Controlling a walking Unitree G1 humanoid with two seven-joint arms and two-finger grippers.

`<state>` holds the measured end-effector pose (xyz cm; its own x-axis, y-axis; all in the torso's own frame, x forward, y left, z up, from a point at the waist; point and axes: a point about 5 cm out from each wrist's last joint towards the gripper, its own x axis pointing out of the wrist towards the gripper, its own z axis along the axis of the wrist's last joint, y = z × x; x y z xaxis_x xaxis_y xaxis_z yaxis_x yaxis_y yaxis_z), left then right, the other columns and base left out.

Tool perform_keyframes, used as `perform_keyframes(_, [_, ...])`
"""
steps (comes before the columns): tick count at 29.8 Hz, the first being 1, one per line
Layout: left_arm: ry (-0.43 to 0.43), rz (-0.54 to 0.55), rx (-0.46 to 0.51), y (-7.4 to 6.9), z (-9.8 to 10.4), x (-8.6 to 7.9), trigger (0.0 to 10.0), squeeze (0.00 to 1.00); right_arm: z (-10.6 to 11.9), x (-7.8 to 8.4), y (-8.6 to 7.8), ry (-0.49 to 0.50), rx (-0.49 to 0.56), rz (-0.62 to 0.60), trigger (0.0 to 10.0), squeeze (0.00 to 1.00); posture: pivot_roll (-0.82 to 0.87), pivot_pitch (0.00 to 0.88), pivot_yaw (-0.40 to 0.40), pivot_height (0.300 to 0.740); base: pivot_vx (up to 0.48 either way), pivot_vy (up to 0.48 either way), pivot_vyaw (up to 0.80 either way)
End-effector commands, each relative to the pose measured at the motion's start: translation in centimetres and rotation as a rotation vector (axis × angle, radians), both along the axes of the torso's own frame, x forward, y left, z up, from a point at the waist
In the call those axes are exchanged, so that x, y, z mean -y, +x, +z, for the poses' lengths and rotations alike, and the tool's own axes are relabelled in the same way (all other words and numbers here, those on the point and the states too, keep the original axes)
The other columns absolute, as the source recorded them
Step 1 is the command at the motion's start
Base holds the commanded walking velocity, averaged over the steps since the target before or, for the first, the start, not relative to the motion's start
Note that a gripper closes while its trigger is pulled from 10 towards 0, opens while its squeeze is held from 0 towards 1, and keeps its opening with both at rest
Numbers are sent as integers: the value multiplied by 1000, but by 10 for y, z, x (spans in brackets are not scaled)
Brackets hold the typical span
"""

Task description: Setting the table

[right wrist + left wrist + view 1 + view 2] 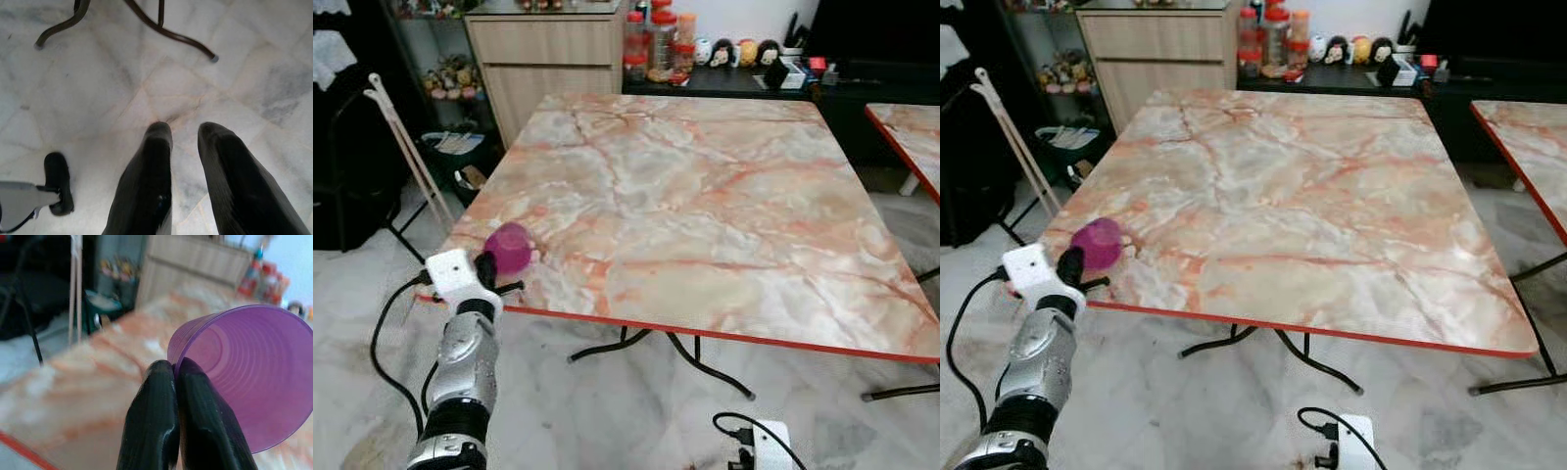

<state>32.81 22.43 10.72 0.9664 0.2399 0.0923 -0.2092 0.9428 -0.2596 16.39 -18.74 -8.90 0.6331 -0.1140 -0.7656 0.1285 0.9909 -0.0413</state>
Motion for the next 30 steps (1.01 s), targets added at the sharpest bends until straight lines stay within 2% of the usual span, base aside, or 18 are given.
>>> perform_keyframes(1, [13, 7, 86, 8, 20, 3, 10000, 0, 1, -1, 2, 12, 7, 5, 10000, 0, 39, 0, -20, 740, 0, 0, 0])
perform_keyframes(5, [-23, 7, 129, 12, 26, 16, 10000, 0, 1, -2, 3, 15, 1, 13, 10000, 0, 39, 0, -27, 740, 0, 0, 0])
perform_keyframes(11, [-21, -52, 154, 14, 30, 33, 10000, 0, 1, -2, 4, 16, 7, 1, 10000, 0, 32, 0, -22, 740, 0, 0, 0])
perform_keyframes(19, [-15, -71, 170, 17, 35, 38, 10000, 0, -1, 0, 1, 22, -21, -26, 10000, 0, 29, 0, -14, 740, 0, -210, 0])
perform_keyframes(22, [-14, -74, 172, 19, 37, 38, 10000, 0, -1, 1, 0, 21, -27, -44, 10000, 0, 25, 0, -11, 740, 0, -304, -763])
perform_keyframes(30, [-21, -74, 178, 20, 39, 39, 10000, 0, -2, 2, -1, 2, -39, -31, 10000, 0, 27, 0, -14, 740, 0, -307, 0])
